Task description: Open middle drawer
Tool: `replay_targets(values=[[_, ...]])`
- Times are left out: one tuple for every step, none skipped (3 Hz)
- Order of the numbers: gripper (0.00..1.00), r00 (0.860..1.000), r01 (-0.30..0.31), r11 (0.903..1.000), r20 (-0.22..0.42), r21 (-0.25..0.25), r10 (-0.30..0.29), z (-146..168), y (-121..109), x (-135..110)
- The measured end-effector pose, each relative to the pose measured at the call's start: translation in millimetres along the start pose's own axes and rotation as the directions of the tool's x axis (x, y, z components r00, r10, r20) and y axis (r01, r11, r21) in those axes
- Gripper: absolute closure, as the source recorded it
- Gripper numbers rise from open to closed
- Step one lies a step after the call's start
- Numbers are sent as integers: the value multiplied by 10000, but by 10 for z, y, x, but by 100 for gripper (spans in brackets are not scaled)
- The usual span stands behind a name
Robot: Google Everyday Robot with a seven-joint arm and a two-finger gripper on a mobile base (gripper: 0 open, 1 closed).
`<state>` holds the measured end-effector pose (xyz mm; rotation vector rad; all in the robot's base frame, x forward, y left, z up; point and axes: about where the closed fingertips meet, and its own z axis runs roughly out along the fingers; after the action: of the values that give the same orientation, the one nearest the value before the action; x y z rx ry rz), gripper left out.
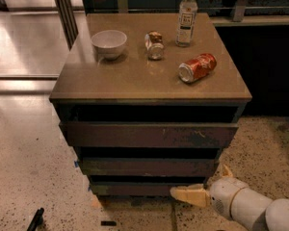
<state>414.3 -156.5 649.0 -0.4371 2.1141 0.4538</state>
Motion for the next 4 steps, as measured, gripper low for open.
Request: replay_targets(values=[[17, 9999, -144, 9999, 56, 10, 144, 44, -26, 39], [40, 9999, -144, 9999, 56, 10, 144, 44, -26, 39], [64, 9999, -144, 9999, 56, 10, 144, 44, -26, 39], [87, 9994, -213, 9996, 287, 185, 207, 72, -31, 59]])
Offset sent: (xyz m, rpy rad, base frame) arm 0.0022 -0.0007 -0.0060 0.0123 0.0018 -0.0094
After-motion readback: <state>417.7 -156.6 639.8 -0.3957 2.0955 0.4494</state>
